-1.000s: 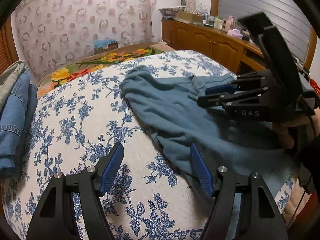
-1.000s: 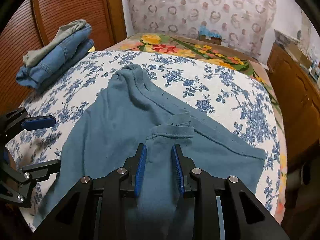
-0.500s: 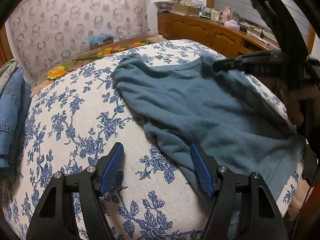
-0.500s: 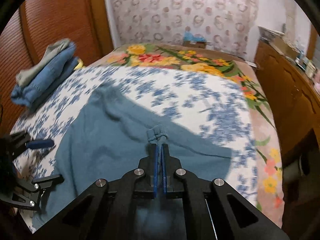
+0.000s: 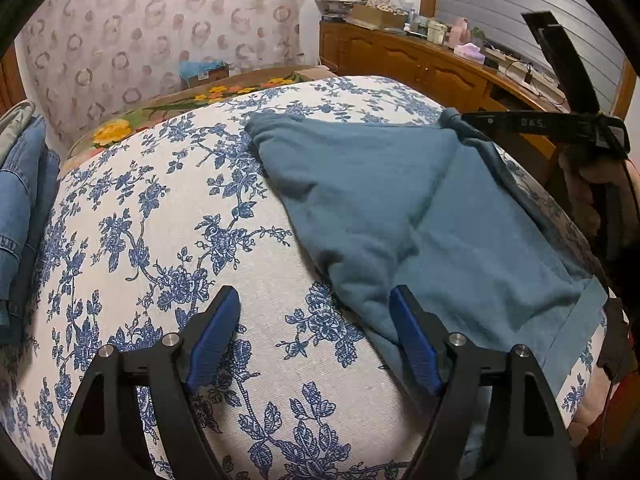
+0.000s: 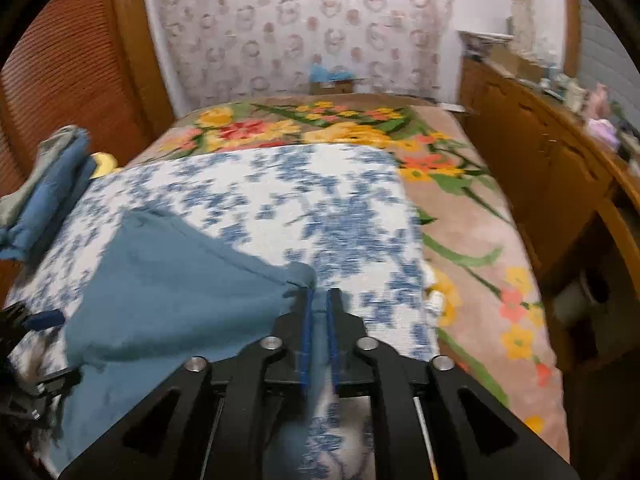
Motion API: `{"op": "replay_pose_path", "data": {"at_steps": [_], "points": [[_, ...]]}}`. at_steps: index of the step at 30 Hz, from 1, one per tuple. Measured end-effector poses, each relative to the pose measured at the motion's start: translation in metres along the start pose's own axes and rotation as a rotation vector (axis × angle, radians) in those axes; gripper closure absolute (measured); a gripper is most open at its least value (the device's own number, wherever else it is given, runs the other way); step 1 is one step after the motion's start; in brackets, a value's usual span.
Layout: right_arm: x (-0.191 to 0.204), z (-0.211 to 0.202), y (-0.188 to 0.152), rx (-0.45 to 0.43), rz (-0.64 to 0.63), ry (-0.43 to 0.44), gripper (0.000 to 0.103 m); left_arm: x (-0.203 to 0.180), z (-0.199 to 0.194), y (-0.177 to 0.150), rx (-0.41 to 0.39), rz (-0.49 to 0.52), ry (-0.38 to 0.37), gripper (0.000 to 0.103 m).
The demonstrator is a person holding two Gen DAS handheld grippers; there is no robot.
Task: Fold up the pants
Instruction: 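Open the right tool and release the folded shorts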
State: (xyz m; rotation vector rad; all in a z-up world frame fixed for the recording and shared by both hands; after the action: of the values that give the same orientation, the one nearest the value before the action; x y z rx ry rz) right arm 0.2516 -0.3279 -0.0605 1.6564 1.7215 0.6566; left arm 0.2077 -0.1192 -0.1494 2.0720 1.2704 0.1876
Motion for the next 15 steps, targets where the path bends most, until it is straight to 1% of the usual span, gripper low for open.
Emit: {"op": "replay_pose_path", "data": {"at_steps": [1, 3, 7, 9, 11, 13, 15], "points": [[-0.002, 0.0, 0.002, -0.008, 0.006, -0.014, 0.087, 0.0, 0.0, 0.0, 0.0, 0.001, 0.0, 0.025], [-0.003, -0.004, 0.003, -0.027, 0.024, -0.011, 0.083, 0.0, 0.0, 0.0, 0.0, 0.0, 0.0, 0.025], [-0.002, -0.013, 0.004, -0.064, 0.034, 0.003, 0.082, 0.0, 0.0, 0.0, 0.0, 0.0, 0.001, 0.024], [0.004, -0.015, 0.003, -0.07, 0.02, 0.034, 0.08, 0.001, 0.0, 0.0, 0.0, -0.001, 0.001, 0.024], [0.012, -0.015, -0.003, -0.054, -0.021, 0.048, 0.079, 0.001, 0.0, 0.0, 0.0, 0.0, 0.001, 0.024], [0.014, -0.011, -0.009, -0.032, -0.068, 0.029, 0.079, 0.001, 0.001, 0.0, 0.0, 0.0, 0.001, 0.024], [0.015, -0.001, -0.016, -0.003, -0.122, -0.03, 0.079, 0.001, 0.0, 0.0, 0.0, 0.0, 0.001, 0.023]]}}
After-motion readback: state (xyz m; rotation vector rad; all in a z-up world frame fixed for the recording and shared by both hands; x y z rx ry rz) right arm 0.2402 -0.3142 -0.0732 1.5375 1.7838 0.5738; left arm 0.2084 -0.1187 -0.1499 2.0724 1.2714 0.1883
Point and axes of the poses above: each gripper's, at about its wrist camera, not at the fingertips, and z roughly the way its jaws point, x to its left, y to its top, the point moved 7 cm from there along z, roughly the way its jaws point, and after that the axes turned 14 degrees about -y, right-handed, at the moved point
